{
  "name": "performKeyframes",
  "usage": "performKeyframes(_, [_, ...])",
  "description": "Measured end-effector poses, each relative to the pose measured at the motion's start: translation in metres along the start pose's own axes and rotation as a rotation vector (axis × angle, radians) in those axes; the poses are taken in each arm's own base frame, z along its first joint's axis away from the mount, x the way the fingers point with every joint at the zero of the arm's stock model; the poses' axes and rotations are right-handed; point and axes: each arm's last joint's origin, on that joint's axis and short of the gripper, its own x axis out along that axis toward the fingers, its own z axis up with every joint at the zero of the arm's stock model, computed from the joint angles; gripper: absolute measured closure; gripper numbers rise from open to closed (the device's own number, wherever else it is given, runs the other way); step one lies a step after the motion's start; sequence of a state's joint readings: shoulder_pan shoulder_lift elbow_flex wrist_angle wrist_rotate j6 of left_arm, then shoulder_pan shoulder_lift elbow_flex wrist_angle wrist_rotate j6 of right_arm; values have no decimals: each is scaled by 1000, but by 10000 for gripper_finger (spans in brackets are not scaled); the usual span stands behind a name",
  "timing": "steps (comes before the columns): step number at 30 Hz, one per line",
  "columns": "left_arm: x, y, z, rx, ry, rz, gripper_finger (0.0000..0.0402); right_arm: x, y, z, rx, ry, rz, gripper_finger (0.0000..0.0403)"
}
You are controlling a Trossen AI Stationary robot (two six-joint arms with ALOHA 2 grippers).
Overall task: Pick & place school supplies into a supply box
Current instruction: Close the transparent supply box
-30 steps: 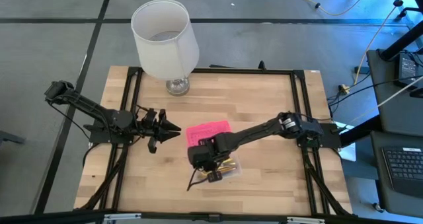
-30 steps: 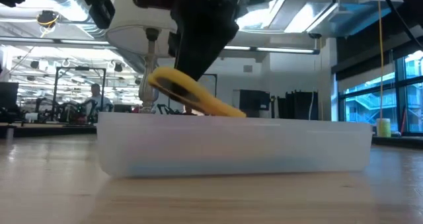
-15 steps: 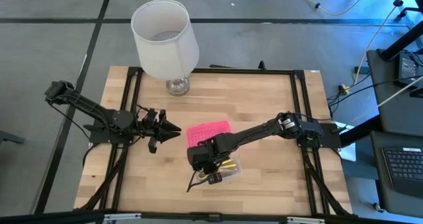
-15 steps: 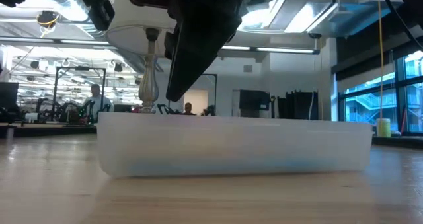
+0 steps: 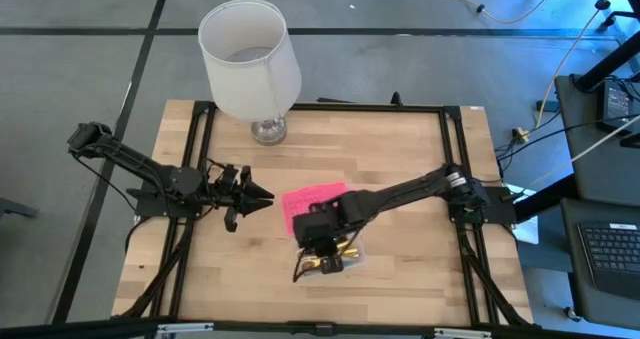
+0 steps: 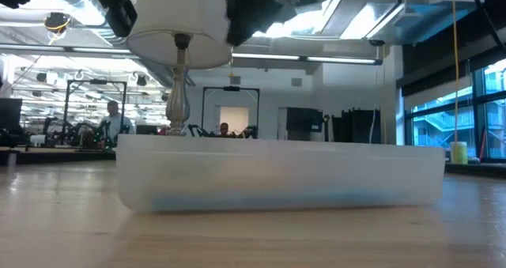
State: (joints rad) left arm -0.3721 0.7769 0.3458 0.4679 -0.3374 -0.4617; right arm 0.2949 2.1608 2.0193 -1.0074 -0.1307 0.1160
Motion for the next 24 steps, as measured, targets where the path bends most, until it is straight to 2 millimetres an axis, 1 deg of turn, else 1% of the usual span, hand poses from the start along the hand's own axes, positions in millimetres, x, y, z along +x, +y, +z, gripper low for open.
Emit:
performKeyframes(4, [0, 0, 0, -22, 0, 0, 319, -27, 19, -7, 23, -23, -144, 280])
performKeyframes(7, [0, 0, 0, -25, 0, 0, 321, -39, 33, -19, 52, 5, -258, 279])
performKeyframes(10, [0, 0, 0, -24, -1, 3, 322, -48, 43, -37, 98, 43, -229, 279])
performKeyframes(13, [0, 0, 0, -24, -3, 7, 320, -54, 54, -57, 164, 29, -196, 279])
performKeyframes(15, [0, 0, 0, -24, -4, 7, 320, -53, 60, -72, 217, -17, -202, 279])
performKeyframes(18, [0, 0, 0, -23, -3, 8, 321, -52, 71, -93, 233, -130, -237, 279])
performKeyframes(21, [0, 0, 0, -23, -4, 10, 323, -40, 78, -114, 243, -194, -269, 279])
performKeyframes(24, [0, 1, 0, -23, -14, 28, 321, -29, 81, -129, 313, -195, -256, 282])
